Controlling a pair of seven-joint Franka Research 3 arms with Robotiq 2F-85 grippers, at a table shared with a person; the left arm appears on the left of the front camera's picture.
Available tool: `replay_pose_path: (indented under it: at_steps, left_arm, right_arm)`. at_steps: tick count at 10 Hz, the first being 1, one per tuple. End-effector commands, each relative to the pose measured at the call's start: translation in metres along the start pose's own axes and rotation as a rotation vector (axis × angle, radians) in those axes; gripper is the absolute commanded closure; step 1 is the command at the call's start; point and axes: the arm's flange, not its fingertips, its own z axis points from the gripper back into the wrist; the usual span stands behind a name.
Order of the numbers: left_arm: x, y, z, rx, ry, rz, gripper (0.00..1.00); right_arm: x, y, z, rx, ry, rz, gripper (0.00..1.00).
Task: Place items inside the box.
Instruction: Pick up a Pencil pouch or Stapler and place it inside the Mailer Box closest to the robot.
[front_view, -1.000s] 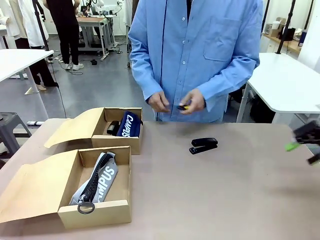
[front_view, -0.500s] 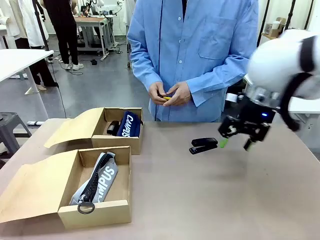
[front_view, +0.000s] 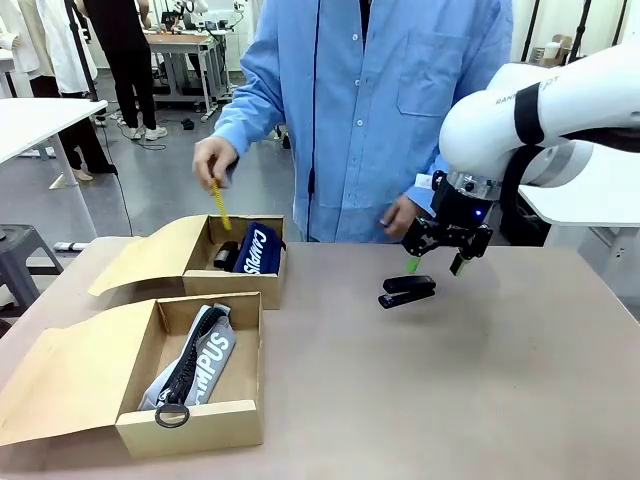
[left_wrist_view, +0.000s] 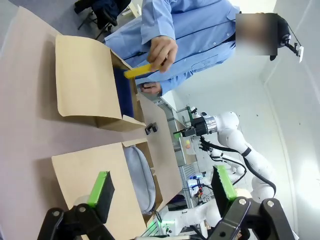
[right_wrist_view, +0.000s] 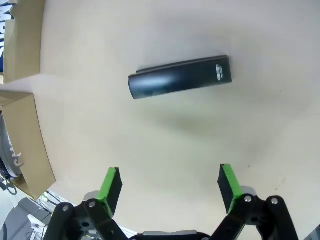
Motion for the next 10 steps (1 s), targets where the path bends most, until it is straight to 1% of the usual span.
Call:
replay_pose_path:
  at_steps: [1,2,3,4,5,6,8,9,10]
  left_arm:
    - [0.000,-0.002,-0.001,-0.020,-0.014,-0.022,0.00]
    - [0.000,-0.002,-0.001,-0.020,-0.014,-0.022,0.00]
    - [0.000,-0.002,-0.001,-0.020,-0.014,-0.022,0.00]
    - [0.000,-0.002,-0.001,-0.020,-0.014,-0.022,0.00]
    - [0.000,-0.002,-0.001,-0.020,-0.014,-0.022,0.00]
    - [0.000,-0.002,-0.001,-0.020,-0.014,-0.022,0.00]
    - [0.000,-0.002,-0.001,-0.020,-0.014,-0.022,0.00]
    - [0.000,-0.002,-0.001,-0.020,-0.014,-0.022,0.00]
    - [0.000,-0.002,-0.001,-0.020,-0.014,-0.022,0.00]
  right_arm:
    - [-0.013,-0.001,0.003,0.003,0.034,-0.010,0.00]
    - [-0.013,-0.001,0.003,0.003,0.034,-0.010,0.00]
    - [-0.004,0.000,-0.001,0.000,0.021,-0.001,0.00]
    - [0.034,-0.008,-0.012,-0.013,0.043,-0.113,0.00]
    - [0.063,-0.011,-0.025,-0.014,0.083,-0.162,0.00]
    - [0.079,-0.007,-0.034,-0.011,0.079,-0.206,0.00]
    - [0.079,-0.008,-0.038,-0.060,0.045,-0.280,0.00]
    - [0.075,-0.011,-0.037,-0.081,0.028,-0.274,0.00]
    - [0.074,-0.011,-0.036,-0.101,0.020,-0.222,0.00]
